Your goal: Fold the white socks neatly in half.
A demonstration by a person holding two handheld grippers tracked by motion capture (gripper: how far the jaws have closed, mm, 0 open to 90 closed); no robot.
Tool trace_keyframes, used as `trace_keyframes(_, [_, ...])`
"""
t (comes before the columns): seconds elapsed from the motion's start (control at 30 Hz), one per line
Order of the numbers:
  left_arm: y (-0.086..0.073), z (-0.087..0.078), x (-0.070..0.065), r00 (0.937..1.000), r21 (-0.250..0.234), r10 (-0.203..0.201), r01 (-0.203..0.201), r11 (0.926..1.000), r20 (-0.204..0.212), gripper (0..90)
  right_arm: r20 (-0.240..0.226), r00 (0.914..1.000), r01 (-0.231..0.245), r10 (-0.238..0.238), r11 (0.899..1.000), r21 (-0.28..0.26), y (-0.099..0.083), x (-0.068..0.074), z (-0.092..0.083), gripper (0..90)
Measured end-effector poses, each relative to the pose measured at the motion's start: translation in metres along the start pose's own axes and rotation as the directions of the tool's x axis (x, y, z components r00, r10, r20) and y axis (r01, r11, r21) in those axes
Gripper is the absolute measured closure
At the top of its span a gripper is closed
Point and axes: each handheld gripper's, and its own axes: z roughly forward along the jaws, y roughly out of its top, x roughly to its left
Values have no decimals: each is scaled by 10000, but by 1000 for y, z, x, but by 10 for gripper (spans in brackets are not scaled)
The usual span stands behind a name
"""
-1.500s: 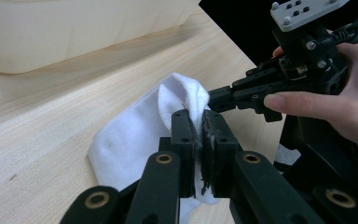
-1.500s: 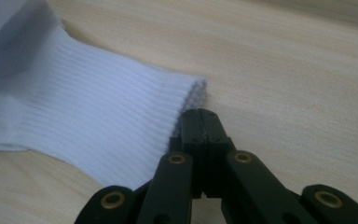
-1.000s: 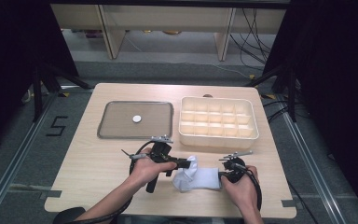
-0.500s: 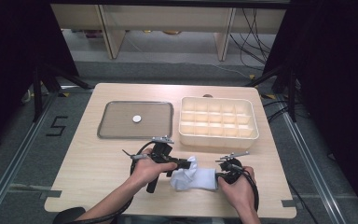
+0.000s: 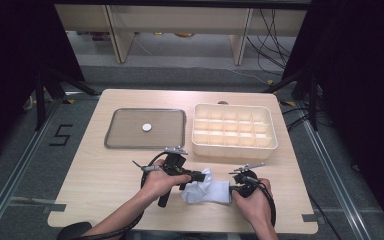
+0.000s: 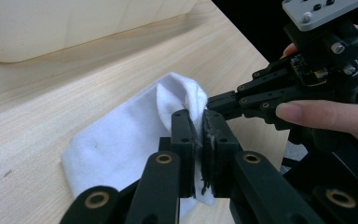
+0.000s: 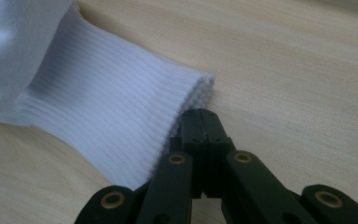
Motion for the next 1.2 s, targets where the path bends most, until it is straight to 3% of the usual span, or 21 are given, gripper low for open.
trace_keyframes(0.17, [-1,1,0,10000,39,-47,48,10000,-36,836,-2,9998,-193,193,9997,152,0,3,0,900])
trace_keyframes(0.2, [-1,1,0,10000,48,-40,41,10000,-35,836,-12,10000,8,-8,10000,38,0,2,1,900])
trace_keyframes(0.53, [0,2,0,10000,106,-6,7,9999,-76,835,-54,9998,207,-207,9998,78,1,4,2,900])
trace_keyframes(0.73, [0,3,1,10000,159,-25,26,9999,-74,835,-68,10000,-13,14,9998,195,2,7,2,900])
trace_keyframes(0.77, [0,3,1,10000,172,-16,17,9999,-55,835,-91,9999,113,-112,9999,22,2,7,3,900])
trace_keyframes(0.87, [0,3,0,9997,237,-1,7,9997,-238,835,-95,9999,37,-36,9999,110,3,9,3,900])
trace_keyframes(0.93, [0,4,1,10000,204,-32,32,9998,6,835,-78,10000,-12,13,9999,127,3,10,3,900])
trace_keyframes(1.0, [0,4,0,10000,229,29,-28,9997,-55,835,-103,9998,187,-186,9997,134,3,10,3,900])
trace_keyframes(1.2, [0,6,0,10000,249,-1,1,9997,-9,835,-141,9998,165,-163,9997,167,4,11,3,900])
